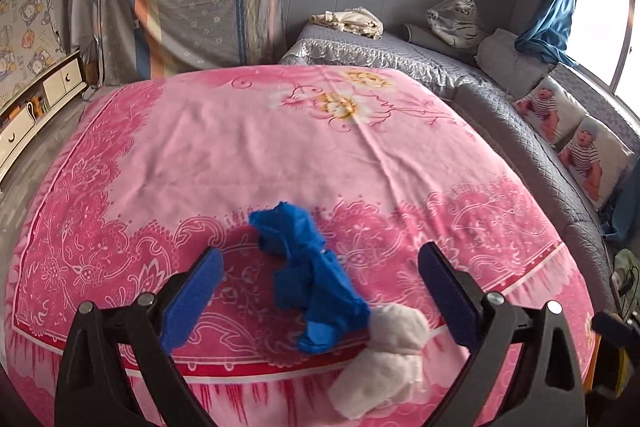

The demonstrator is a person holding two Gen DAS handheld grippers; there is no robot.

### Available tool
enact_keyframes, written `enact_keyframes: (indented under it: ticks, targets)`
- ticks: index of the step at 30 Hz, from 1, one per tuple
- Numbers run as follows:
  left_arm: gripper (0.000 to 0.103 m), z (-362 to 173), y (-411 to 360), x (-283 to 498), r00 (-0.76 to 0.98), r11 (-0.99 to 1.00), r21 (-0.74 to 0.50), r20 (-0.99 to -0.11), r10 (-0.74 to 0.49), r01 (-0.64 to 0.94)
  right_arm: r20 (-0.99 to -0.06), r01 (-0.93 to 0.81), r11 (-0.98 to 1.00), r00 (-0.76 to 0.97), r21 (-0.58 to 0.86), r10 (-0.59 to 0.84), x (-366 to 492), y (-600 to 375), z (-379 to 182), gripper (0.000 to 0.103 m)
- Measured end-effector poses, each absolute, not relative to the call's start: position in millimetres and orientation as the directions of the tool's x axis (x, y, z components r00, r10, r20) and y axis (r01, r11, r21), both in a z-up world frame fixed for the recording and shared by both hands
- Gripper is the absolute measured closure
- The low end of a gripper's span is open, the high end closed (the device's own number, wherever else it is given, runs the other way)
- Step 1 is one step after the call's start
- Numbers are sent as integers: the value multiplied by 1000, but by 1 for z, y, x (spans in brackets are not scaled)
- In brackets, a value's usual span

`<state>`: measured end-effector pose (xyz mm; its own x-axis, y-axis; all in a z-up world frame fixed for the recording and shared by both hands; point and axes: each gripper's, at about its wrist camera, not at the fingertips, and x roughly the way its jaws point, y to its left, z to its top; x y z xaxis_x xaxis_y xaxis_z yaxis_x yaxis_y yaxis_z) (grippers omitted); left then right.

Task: Collect trash
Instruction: 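Move both tools back over the bed toward the blue glove and white tissues, then grasp the blue glove with the left tool while the right tool grasps the white tissues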

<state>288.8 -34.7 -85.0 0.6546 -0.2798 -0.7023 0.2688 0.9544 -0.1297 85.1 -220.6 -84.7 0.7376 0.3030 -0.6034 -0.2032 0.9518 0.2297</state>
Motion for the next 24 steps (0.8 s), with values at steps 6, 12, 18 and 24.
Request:
enact_keyframes:
  ticks: [6,12,18,24]
  targets:
    - [9,-99,-26,295,624,953,-146,-728,-286,267,-630,-262,937,693,233,350,109,-184,-101,30]
    - [9,-106,-24,302,613,954,-137,-740,-277,266,-659,-299,923,648,241,382,131,-159,-111,30]
    - [9,-114,-26,313,594,957,-134,-760,-265,257,-706,-271,925,599,267,379,153,-148,-127,30]
    - [21,-126,-22,330,568,964,-147,-784,-252,224,-726,-240,924,572,297,382,175,-144,-142,32]
